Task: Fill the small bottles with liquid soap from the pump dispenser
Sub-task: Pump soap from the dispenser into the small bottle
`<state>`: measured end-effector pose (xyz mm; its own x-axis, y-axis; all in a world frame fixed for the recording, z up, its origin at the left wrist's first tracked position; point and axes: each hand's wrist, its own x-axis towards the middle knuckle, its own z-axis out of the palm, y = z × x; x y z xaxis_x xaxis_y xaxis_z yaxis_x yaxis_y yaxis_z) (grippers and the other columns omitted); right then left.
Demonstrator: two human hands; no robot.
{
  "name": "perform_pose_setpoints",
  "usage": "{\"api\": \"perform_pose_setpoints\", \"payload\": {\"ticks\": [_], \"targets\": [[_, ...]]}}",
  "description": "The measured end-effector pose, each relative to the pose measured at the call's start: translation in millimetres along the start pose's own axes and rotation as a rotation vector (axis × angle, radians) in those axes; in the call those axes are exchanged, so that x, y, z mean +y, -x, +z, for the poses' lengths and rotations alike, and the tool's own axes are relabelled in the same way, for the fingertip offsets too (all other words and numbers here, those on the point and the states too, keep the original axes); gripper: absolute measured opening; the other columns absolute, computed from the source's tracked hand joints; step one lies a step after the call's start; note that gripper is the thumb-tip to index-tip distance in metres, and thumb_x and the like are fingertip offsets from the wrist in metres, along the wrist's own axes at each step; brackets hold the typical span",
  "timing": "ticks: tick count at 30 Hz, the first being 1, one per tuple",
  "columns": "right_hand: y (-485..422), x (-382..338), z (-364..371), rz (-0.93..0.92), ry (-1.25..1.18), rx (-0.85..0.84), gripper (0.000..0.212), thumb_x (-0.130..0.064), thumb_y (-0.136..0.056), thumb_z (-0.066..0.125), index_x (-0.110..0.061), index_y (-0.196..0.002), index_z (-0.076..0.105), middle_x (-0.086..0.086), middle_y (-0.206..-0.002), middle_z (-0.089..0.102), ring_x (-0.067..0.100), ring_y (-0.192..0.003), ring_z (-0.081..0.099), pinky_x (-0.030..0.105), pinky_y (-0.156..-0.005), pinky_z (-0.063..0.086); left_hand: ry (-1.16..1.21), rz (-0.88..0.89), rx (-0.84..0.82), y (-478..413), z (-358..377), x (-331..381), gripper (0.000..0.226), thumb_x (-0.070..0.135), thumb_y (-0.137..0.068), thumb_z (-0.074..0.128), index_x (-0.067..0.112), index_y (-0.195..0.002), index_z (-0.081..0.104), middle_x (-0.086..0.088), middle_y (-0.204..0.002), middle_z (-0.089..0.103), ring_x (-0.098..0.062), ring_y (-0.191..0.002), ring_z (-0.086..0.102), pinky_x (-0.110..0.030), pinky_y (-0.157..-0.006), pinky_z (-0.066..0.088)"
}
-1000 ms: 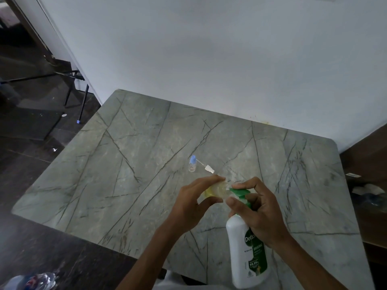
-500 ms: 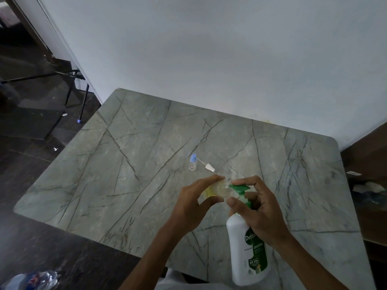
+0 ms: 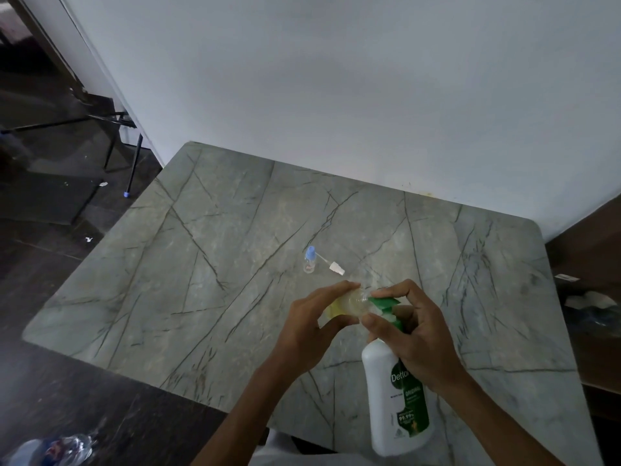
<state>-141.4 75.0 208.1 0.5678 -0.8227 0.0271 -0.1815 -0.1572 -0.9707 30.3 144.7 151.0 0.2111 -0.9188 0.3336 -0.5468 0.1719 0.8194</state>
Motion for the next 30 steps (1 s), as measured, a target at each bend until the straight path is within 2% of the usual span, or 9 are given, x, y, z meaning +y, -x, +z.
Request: {"api": "perform_pose_setpoints", "payload": {"ticks": [3,8,12,16,19,21,24,26,30], "targets": [[0.6,-0.2,-0.4,-0.015,0.013,-0.025,0.037,-0.047,-0.072,0.073,-0.034,-0.102,0.057,0.008,-0.082,0.072,0.026,-0.057,0.068,0.045,-0.050,0.055,-0.002,-0.003,0.006,-2.6,-1.8,0.0,0.046,0.037,-0.088,0.065,0.023,-0.131,0.056,0.007,-0.125,0.065,-0.002,-0.108,0.062,-0.020,-0.089,0.051],[2.1,-0.2,-0.5,-0.042,0.044,-0.021,0.038,-0.046,-0.074,0.073,-0.033,-0.105,0.056,0.008,-0.079,0.072,0.025,-0.056,0.068,0.049,-0.051,0.055,0.003,-0.016,0.003,-2.1,-0.1,-1.5,0.046,0.038,-0.087,0.064,0.024,-0.130,0.056,0.009,-0.125,0.064,-0.002,-0.108,0.062,-0.027,-0.088,0.054],[2.4,0.3,1.6,-0.045,0.043,0.019,0.036,-0.045,-0.070,0.076,-0.034,-0.100,0.059,0.002,-0.080,0.073,0.021,-0.056,0.069,0.043,-0.049,0.055,0.002,-0.011,0.008,-1.0,0.7,-0.8,0.046,0.037,-0.087,0.065,0.023,-0.130,0.056,0.008,-0.126,0.064,-0.002,-0.110,0.062,-0.022,-0.090,0.052],[0.8,0.3,2.5,-0.034,-0.011,0.052,0.029,-0.042,-0.067,0.079,-0.034,-0.088,0.059,0.006,-0.080,0.074,0.023,-0.061,0.072,0.035,-0.052,0.057,0.007,0.002,-0.004,0.6,1.1,1.1,0.046,0.036,-0.088,0.065,0.022,-0.131,0.056,0.008,-0.124,0.064,-0.001,-0.110,0.061,-0.018,-0.088,0.051],[-0.6,0.6,2.5,-0.028,-0.022,0.048,0.028,-0.040,-0.068,0.078,-0.031,-0.084,0.058,0.011,-0.074,0.072,0.025,-0.059,0.070,0.041,-0.050,0.057,0.015,0.010,-0.001,1.8,1.7,-0.8,0.045,0.039,-0.089,0.064,0.024,-0.131,0.055,0.008,-0.123,0.065,-0.002,-0.109,0.062,-0.022,-0.085,0.053],[-1.2,0.8,2.3,-0.011,-0.024,0.039,0.029,-0.042,-0.068,0.078,-0.032,-0.086,0.058,0.010,-0.075,0.072,0.026,-0.059,0.070,0.043,-0.052,0.057,0.012,0.005,0.003,1.3,1.5,-1.6,0.045,0.041,-0.090,0.063,0.025,-0.131,0.054,0.008,-0.122,0.065,-0.001,-0.107,0.062,-0.022,-0.085,0.053],[-0.5,0.5,1.4,-0.025,0.024,0.003,0.033,-0.045,-0.070,0.075,-0.035,-0.096,0.058,0.006,-0.077,0.073,0.022,-0.058,0.069,0.039,-0.050,0.056,0.007,-0.021,0.016,-0.1,0.2,-2.1,0.047,0.048,-0.090,0.059,0.026,-0.131,0.055,0.010,-0.122,0.065,-0.001,-0.105,0.063,-0.021,-0.084,0.053],[0.7,1.0,0.9,-0.040,0.031,-0.009,0.035,-0.045,-0.073,0.074,-0.034,-0.101,0.057,0.005,-0.077,0.072,0.022,-0.057,0.069,0.043,-0.050,0.056,0.009,-0.027,0.017,-0.8,-0.3,-2.5,0.047,0.048,-0.089,0.059,0.026,-0.131,0.055,0.011,-0.123,0.065,-0.001,-0.106,0.063,-0.021,-0.085,0.053],[1.7,3.3,2.3,-0.053,0.054,0.000,0.036,-0.045,-0.073,0.074,-0.034,-0.103,0.057,0.002,-0.078,0.072,0.022,-0.056,0.068,0.048,-0.049,0.055,0.005,-0.034,0.005,0.7,0.5,-2.8,0.046,0.037,-0.087,0.065,0.023,-0.130,0.057,0.011,-0.124,0.064,0.001,-0.107,0.061,-0.013,-0.088,0.048]]}}
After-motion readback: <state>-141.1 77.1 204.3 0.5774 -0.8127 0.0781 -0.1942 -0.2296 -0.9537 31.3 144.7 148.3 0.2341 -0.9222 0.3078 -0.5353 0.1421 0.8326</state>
